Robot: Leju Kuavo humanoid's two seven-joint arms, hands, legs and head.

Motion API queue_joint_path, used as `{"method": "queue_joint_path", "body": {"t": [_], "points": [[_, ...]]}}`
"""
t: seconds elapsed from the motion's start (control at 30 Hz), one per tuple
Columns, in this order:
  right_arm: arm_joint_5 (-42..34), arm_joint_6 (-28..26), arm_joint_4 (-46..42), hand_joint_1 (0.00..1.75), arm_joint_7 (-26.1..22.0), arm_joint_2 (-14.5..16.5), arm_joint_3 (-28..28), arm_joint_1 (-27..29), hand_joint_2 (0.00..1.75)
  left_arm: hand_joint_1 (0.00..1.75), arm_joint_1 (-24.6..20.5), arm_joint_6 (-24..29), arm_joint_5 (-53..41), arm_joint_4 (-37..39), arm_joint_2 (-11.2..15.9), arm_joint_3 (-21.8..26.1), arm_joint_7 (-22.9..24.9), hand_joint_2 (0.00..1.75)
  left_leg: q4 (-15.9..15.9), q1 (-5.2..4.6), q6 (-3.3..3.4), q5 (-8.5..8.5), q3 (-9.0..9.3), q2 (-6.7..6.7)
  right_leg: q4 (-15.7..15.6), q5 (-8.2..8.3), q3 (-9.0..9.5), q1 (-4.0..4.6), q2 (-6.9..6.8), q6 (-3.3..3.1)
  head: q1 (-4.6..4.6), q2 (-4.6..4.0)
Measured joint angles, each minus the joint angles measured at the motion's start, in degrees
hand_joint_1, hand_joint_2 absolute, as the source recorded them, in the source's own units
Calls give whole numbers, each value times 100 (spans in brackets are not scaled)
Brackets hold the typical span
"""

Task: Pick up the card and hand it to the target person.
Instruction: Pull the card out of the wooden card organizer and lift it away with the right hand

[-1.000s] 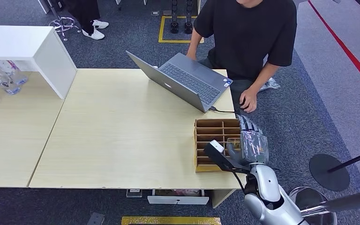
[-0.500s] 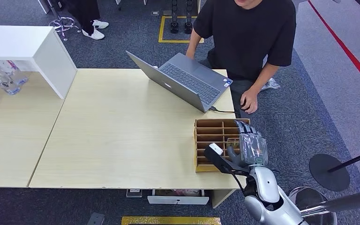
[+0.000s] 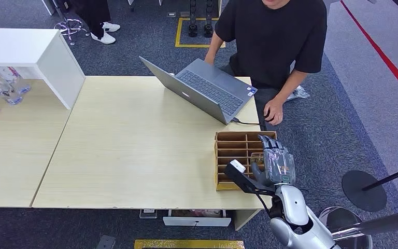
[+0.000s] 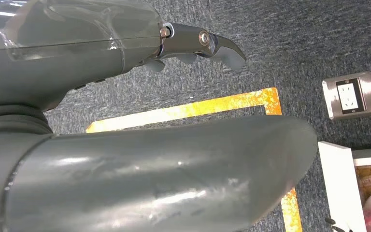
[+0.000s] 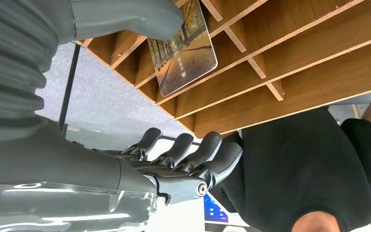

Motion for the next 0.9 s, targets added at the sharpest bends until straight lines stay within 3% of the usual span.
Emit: {"method": "queue_joint_path", "body": {"t": [0.17, 0.9], "points": [[8, 0, 1, 75, 2, -11, 23, 0, 175, 0, 0, 0, 0, 0, 0, 0, 0, 0, 0, 0, 0, 0, 0, 0, 0, 0, 0, 0, 0, 0, 1, 0], [24, 106, 48, 69, 20, -15, 108, -13, 175, 0, 0, -10, 0, 0, -2, -33, -25, 0, 0, 0, 0, 0, 0, 0, 0, 0, 0, 0, 0, 0, 1, 0]]}}
